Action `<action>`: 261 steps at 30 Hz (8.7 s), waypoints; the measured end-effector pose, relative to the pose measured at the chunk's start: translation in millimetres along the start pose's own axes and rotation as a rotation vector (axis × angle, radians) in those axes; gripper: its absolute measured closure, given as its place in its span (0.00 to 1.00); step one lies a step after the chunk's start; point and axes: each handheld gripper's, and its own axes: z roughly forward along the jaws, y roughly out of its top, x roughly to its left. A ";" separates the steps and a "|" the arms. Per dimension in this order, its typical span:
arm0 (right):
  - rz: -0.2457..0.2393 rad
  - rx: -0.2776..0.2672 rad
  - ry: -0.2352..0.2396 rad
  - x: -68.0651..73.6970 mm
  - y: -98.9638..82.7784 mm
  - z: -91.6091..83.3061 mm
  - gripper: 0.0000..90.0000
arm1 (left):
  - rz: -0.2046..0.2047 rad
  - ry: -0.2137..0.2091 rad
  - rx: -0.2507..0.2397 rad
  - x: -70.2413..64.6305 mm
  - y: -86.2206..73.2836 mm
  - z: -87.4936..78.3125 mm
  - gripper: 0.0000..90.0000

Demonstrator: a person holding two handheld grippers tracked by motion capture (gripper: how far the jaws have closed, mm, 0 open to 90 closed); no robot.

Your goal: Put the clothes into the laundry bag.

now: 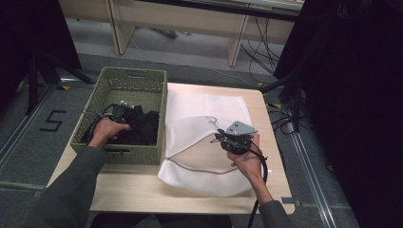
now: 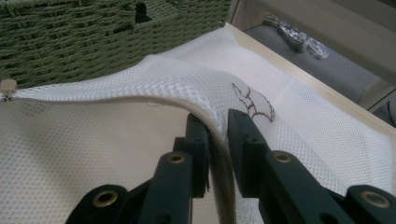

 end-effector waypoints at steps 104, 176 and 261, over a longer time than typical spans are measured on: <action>-0.021 -0.042 0.002 3.4 31.2 1.2 0.96 | 0.362 -0.144 -0.070 -256.5 44.4 14.4 0.73; 0.004 -0.053 -0.008 -5.4 27.0 -3.0 0.95 | 0.184 -0.256 -0.468 -113.7 -11.8 -201.9 0.98; 0.034 -0.068 0.014 -10.5 24.2 -5.9 0.95 | 0.254 -0.454 -0.345 -232.6 29.5 -116.3 0.99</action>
